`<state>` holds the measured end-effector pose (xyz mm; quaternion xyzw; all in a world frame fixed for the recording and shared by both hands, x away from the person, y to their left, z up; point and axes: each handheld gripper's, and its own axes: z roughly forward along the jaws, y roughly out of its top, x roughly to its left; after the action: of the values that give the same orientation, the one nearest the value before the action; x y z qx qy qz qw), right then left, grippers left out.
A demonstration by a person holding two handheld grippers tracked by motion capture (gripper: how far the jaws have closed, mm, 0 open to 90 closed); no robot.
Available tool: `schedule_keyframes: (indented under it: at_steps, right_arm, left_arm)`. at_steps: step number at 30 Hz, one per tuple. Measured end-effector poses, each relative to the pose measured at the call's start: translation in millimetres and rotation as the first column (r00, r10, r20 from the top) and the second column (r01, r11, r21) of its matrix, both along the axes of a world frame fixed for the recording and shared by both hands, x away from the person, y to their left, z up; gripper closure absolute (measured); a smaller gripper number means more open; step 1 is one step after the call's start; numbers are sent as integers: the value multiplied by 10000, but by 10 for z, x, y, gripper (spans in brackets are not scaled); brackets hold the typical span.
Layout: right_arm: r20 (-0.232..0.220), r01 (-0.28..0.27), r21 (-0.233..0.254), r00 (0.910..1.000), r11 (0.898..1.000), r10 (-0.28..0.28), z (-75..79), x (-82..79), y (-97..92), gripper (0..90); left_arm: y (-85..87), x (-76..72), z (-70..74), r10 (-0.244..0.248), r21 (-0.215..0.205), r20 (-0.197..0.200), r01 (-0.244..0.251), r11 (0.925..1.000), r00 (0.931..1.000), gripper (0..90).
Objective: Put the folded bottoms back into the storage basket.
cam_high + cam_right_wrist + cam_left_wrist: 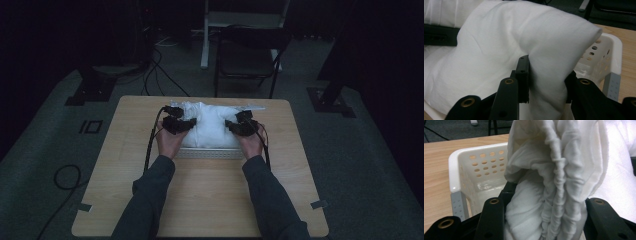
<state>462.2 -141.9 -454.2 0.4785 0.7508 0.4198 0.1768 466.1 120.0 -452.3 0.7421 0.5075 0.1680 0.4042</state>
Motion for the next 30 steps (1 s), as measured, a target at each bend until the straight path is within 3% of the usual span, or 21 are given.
schedule_keyframes:
  at_steps: [17,30]
  right_arm:
    - [-204,173,-205,9996,9996,-178,-126,-20,-15,689]
    - [-210,193,-419,9996,9989,-202,-146,-20,1,687]
  left_arm:
    - [-79,56,-122,151,227,-675,-136,9996,9976,530]
    - [-118,31,-157,392,460,-706,-360,9983,9967,523]
